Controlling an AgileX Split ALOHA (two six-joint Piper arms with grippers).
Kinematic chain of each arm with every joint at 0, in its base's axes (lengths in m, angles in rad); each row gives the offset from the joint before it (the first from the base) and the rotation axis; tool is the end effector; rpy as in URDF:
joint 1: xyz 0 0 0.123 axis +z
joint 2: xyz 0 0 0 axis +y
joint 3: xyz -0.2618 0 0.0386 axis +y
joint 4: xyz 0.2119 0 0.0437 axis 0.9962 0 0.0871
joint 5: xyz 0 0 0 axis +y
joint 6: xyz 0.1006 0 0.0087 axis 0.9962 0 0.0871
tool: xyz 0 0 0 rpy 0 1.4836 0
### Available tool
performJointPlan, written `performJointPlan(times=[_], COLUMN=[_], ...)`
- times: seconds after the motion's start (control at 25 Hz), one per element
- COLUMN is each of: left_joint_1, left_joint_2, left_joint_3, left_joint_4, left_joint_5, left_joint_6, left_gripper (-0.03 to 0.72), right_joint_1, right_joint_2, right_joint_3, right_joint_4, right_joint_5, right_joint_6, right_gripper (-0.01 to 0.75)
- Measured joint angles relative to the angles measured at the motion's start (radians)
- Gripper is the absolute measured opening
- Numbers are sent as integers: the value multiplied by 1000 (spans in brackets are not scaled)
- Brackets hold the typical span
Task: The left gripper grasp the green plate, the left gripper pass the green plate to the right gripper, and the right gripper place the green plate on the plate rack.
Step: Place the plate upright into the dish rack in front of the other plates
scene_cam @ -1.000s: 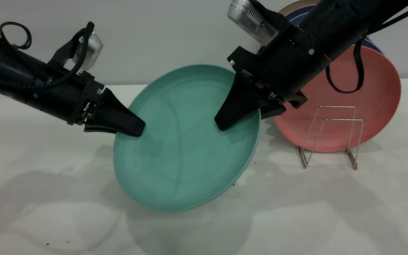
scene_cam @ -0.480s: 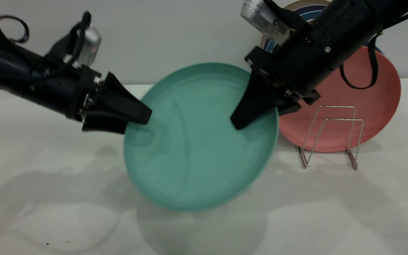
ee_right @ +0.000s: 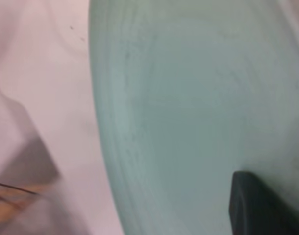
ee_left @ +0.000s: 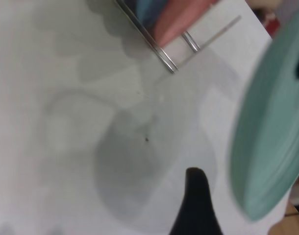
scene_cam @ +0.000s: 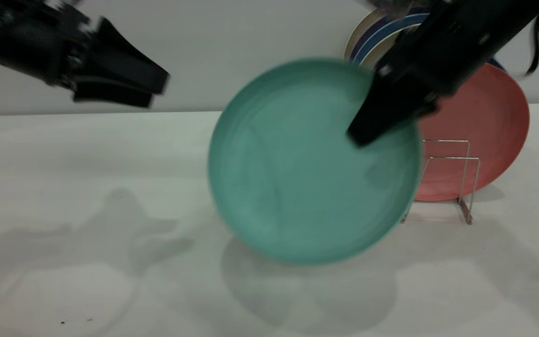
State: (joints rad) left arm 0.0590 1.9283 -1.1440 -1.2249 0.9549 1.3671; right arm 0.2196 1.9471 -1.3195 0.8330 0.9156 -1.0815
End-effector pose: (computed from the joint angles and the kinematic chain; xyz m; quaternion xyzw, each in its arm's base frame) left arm 0.3393 -0.0577 0.1772 0.2190 0.8623 -0.3662 0.2728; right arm 0.3328 0.1350 0.1854 -0.3718 0.8644 0.2819 0.1874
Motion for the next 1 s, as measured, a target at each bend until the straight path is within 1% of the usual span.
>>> performJointPlan(times=[0.16,0.32,0.44,0.68,1.0], left_joint_1=[40,46,46,47,47], left_joint_2=[-20,-21,-21,-21,-21], left_joint_3=[0,0,0,0,0], left_joint_4=[1,1,1,1,1], left_joint_5=[0,-1,0,0,0], left_joint_6=[-4,-5,-5,-6,-11], left_gripper=[592,593,591,591,591], right_joint_1=[0,0,0,-5,-94], right_joint_2=[-164,-282,-318,-291,-263], right_joint_3=[0,0,0,2,11], right_joint_4=[-124,-291,-379,-451,-451], right_joint_5=[-62,-186,-257,-291,-306], right_joint_6=[-225,-399,-424,-430,-423], right_gripper=[121,121,121,121,121])
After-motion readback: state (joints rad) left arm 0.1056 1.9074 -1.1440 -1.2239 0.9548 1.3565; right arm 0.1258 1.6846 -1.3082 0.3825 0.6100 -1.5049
